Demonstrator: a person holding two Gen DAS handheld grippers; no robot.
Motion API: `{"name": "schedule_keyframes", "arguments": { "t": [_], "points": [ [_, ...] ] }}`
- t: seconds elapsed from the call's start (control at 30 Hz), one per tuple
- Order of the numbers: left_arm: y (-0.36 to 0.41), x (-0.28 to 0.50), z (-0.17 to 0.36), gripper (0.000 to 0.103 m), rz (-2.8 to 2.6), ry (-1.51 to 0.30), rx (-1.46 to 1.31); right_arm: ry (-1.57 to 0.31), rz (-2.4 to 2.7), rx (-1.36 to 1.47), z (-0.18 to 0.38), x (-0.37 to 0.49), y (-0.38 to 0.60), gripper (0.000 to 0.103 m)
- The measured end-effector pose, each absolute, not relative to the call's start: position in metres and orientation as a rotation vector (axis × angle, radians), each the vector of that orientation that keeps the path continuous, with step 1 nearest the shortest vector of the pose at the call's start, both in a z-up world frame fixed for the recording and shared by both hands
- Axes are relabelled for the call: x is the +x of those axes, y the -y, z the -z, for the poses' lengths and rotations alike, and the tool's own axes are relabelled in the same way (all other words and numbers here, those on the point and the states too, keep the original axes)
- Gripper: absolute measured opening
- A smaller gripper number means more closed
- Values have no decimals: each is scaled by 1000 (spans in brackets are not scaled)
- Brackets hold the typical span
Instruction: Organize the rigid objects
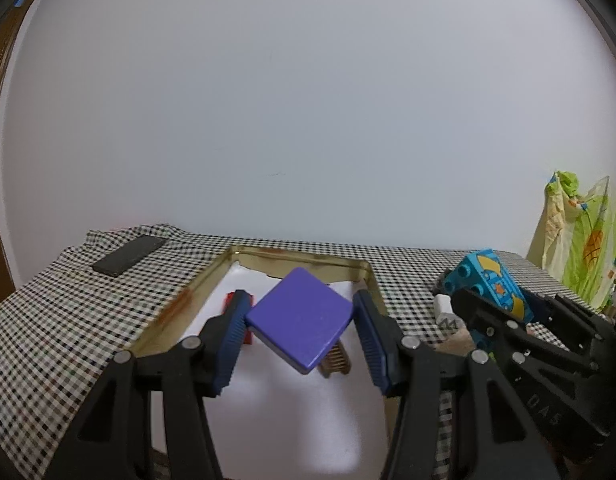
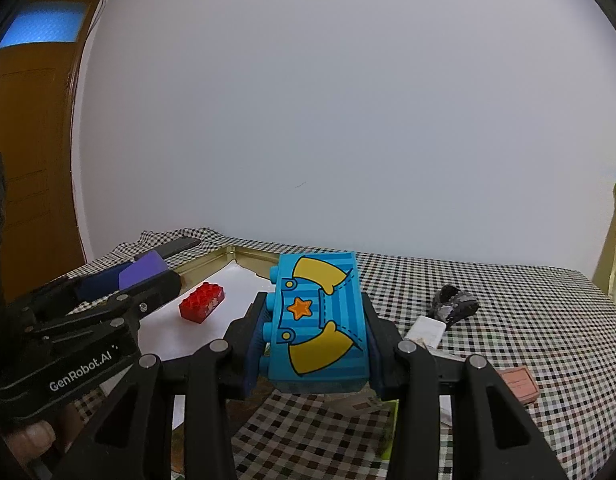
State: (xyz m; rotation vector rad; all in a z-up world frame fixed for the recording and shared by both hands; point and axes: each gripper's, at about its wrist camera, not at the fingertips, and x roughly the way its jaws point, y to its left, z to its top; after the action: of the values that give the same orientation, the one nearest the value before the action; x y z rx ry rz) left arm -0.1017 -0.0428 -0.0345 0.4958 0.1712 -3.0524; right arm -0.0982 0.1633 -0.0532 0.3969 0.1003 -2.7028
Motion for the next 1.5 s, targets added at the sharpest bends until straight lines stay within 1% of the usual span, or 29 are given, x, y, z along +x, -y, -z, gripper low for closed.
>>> {"name": "schedule_keyframes", "arguments": {
  "t": [0.37,0.63,0.8,1.07,1.23,1.5],
  "points": [
    [61,-109,36,53,3024,-180,556,-136,2651,443,52,-107,-148,44],
    [69,-116,33,53,3011,-144,604,-155,2615,480,56,-119,-138,45],
    [72,-127,31,53,3007,-113,680,-154,2581,511,60,-130,-129,45],
    [89,-152,31,53,2983,-189,843,-117,2529,597,62,-155,-119,45],
    [100,-163,31,53,2949,-215,918,-127,2493,630,57,-163,-105,45],
    [95,-174,27,53,2927,-132,966,-135,2459,712,56,-178,-90,45]
  ]
}}
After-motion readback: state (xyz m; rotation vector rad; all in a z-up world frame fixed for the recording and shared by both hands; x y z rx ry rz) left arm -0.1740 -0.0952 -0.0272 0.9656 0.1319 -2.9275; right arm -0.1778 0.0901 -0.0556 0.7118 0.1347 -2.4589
